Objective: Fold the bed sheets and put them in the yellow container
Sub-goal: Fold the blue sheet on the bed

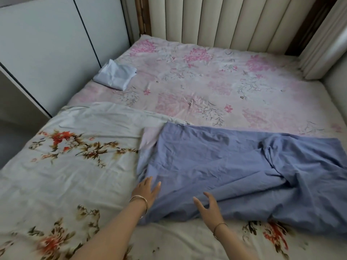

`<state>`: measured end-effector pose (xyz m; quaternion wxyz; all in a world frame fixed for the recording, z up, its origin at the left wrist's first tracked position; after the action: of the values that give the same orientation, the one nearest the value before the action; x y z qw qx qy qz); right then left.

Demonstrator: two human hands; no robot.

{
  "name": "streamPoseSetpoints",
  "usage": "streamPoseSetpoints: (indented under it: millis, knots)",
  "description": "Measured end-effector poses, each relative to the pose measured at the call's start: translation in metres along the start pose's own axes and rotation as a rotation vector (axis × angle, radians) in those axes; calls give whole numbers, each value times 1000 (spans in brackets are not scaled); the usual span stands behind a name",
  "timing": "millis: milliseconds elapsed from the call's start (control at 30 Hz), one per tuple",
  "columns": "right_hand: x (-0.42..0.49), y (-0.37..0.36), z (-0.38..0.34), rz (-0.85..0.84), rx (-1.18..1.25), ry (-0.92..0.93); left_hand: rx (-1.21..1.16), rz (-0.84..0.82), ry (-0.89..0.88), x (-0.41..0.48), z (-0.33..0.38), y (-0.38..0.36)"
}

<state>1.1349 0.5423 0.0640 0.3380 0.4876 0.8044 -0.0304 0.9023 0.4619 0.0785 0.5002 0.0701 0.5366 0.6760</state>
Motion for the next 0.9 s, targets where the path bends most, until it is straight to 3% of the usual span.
streamPoseSetpoints:
  millis: [367,600,767,900]
  knots:
    - [20,-130,-38,-108,85,-21,-486,-107,56,52,-73,38]
    - [80,-220,-76,20,159,-110,-615,-242,-25,129,-118,67]
    - [130,-232,-87,169,227,-110,-824,-290,8,185,-108,62]
    - [183,-231,-75,249,145,-97,-964,-348,35,226,-85,37]
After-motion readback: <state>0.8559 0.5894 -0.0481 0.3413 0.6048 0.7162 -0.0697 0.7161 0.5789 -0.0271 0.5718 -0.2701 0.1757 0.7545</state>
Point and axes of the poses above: each hand's wrist, its own x-axis towards the middle knuckle, its own y-axis out of the back of the hand, z = x × y, the point moved 6 cm from there along x, towards the middle knuckle, and after that the axes turned 4 degrees about -y, right-handed, at the moved point
